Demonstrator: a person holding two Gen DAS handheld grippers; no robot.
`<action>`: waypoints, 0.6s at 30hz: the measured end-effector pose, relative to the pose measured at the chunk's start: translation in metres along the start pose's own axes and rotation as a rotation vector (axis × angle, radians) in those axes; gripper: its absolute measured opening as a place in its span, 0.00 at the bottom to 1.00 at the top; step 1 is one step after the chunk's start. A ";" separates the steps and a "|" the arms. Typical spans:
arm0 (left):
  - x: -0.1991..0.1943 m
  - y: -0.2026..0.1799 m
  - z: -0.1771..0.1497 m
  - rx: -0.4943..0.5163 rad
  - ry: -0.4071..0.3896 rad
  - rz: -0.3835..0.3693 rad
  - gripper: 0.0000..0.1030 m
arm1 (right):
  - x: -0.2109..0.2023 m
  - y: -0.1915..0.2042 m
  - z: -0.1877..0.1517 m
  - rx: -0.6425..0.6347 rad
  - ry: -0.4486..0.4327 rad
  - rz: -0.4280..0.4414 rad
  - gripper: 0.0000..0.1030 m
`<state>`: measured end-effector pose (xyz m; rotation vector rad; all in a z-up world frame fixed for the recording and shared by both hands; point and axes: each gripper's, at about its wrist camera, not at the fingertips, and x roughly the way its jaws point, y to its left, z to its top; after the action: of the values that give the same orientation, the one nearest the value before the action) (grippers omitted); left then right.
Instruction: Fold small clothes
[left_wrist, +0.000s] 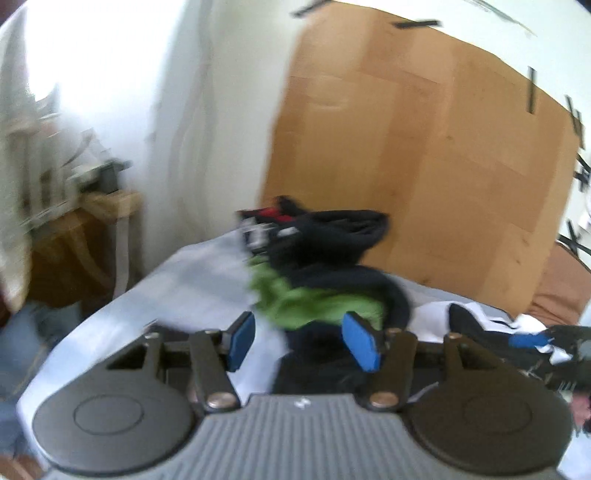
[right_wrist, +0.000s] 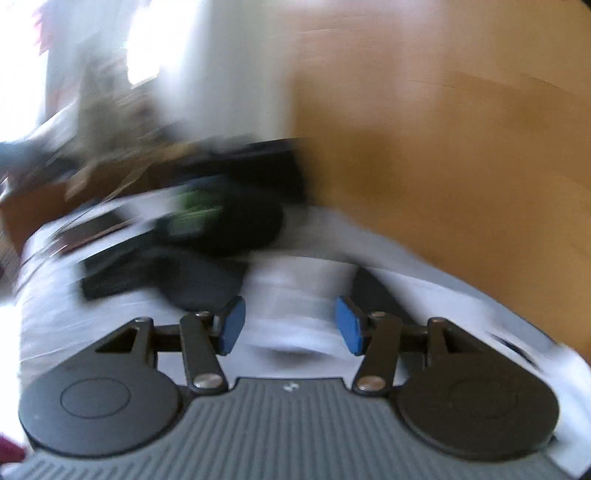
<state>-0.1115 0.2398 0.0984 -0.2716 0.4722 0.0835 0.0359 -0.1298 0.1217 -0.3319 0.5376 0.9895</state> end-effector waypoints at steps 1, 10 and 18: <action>-0.007 0.007 -0.004 -0.012 -0.002 0.019 0.52 | 0.017 0.021 0.006 -0.043 0.014 0.049 0.55; -0.043 0.064 -0.030 -0.102 -0.012 0.076 0.56 | 0.125 0.120 0.037 -0.053 0.128 0.319 0.64; -0.044 0.080 -0.035 -0.133 -0.019 0.061 0.53 | 0.084 0.105 0.075 0.100 0.129 0.413 0.07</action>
<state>-0.1769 0.3061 0.0693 -0.3867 0.4567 0.1770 0.0034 0.0202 0.1331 -0.1985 0.7904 1.3398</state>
